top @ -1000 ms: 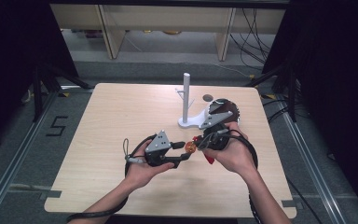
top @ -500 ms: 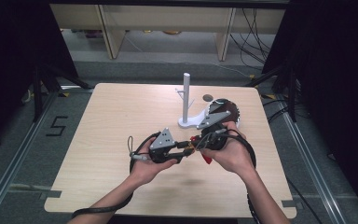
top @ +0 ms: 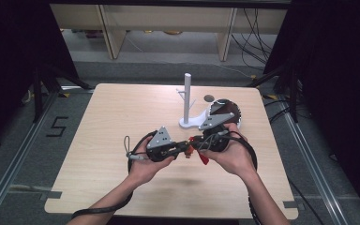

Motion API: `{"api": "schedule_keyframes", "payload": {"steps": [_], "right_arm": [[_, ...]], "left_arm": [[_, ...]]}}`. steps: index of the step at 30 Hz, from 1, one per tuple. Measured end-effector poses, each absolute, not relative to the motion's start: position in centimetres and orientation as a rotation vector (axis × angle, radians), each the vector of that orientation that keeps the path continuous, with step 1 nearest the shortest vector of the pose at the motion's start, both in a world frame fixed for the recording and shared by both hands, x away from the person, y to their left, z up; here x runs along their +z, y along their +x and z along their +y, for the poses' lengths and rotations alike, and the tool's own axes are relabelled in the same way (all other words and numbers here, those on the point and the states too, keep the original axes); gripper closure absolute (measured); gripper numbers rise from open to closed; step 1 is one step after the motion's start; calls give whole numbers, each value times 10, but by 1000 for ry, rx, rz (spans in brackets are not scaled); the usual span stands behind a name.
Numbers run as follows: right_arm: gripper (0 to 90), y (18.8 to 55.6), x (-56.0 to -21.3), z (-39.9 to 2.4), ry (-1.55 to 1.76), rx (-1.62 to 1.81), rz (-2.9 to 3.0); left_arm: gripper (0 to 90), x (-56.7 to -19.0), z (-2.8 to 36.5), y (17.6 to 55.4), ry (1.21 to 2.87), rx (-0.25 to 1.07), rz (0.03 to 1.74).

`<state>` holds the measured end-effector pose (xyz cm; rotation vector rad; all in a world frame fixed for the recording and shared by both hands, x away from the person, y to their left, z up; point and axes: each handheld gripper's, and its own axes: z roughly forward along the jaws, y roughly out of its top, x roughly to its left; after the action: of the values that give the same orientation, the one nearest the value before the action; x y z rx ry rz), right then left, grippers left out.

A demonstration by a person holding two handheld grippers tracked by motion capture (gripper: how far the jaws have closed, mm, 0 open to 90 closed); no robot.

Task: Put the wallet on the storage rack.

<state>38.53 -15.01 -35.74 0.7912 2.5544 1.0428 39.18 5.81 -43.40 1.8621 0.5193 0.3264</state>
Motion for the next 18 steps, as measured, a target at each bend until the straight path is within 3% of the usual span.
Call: {"api": "schedule_keyframes", "payload": {"steps": [4,18], "right_arm": [[638,379,-357,-155,826,1095,2535],[618,365,-382,-192,950,1129,2488]], "left_arm": [[839,-430,65,396,1879,390,543],[840,-419,88,412,1917,560,593]]}}
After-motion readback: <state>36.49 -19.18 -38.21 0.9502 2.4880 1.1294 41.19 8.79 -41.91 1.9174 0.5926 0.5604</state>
